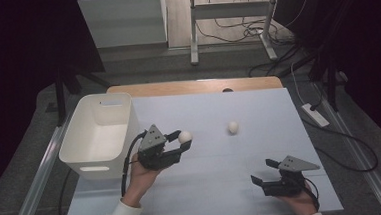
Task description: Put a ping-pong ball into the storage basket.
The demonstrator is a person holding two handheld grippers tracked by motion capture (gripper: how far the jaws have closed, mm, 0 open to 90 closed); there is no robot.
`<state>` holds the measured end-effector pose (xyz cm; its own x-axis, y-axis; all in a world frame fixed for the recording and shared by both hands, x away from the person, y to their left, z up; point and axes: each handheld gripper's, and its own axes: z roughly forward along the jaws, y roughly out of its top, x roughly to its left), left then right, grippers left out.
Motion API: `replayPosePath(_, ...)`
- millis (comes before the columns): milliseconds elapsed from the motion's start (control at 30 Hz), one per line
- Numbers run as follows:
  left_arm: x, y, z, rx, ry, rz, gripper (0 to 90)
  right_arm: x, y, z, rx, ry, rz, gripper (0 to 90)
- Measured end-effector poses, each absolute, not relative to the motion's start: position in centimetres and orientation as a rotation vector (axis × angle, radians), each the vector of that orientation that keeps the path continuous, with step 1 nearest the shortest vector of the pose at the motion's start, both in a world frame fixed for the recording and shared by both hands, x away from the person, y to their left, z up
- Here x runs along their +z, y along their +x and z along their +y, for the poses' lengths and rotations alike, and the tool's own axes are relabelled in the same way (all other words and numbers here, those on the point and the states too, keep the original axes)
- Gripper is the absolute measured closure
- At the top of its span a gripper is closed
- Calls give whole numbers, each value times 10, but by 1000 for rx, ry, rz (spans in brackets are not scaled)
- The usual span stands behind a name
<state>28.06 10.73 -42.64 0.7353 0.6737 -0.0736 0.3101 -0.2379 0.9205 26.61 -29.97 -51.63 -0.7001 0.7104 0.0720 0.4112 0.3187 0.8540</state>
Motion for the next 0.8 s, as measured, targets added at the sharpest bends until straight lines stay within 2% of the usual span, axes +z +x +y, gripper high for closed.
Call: replayPosePath(800,-420,279,118,436,1803,780,508,-517,266,-300,1323,1004,2272,147)
